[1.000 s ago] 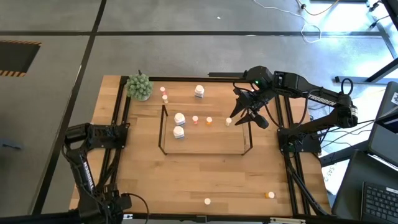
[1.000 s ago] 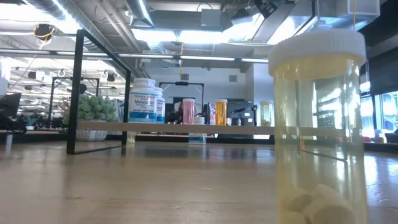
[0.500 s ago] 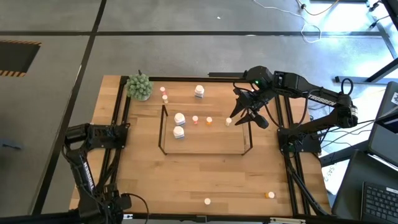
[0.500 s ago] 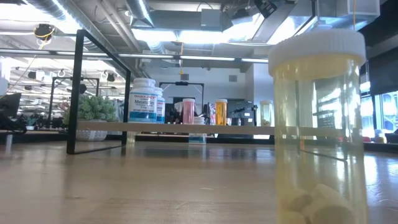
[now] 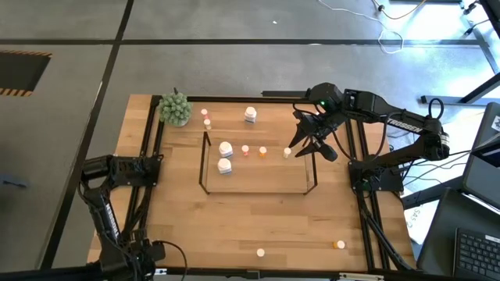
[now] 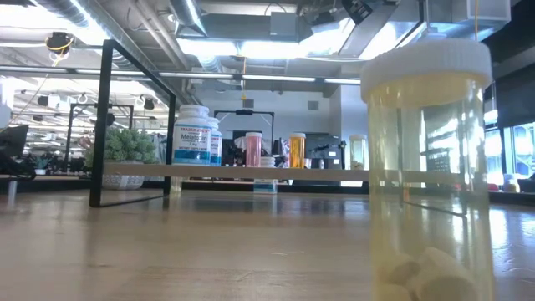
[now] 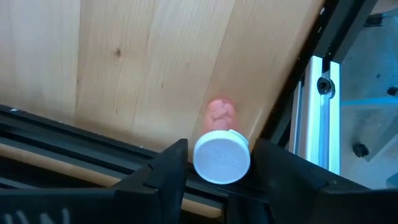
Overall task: Pick and place medicine bottles onto shelf by color
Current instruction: Put the bottom pink pill bottle on the shelf aligned with the other pink pill bottle
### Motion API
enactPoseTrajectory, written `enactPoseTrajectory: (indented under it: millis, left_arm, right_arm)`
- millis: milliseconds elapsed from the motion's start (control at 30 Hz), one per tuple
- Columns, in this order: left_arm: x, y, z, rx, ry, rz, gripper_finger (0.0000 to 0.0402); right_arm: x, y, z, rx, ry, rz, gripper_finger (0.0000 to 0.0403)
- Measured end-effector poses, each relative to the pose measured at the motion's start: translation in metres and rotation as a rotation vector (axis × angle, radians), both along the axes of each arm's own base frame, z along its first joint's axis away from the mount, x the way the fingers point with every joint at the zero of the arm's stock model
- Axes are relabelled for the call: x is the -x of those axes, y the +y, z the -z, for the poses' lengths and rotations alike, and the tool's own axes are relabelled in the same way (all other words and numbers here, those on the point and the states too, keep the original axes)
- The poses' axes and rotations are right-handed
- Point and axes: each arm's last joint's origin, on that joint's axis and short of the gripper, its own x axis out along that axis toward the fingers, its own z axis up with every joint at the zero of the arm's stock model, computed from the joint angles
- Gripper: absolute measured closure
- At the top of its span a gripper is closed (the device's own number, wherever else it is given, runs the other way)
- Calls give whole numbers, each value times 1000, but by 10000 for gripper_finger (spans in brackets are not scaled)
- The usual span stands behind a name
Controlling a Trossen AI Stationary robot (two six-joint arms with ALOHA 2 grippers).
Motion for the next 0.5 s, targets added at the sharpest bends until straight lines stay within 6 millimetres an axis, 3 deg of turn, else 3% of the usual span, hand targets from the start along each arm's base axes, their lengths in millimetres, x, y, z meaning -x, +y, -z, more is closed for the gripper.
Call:
enactPoseTrajectory:
  millis: [333, 500]
  left_arm:
    - [0, 0, 0, -1, 0, -2, 295]
    - [-5, 2, -1, 1, 3, -15, 304]
  right_arm:
    - [0, 0, 0, 0, 0, 0, 224]
    - [0, 0, 0, 0, 0, 0, 224]
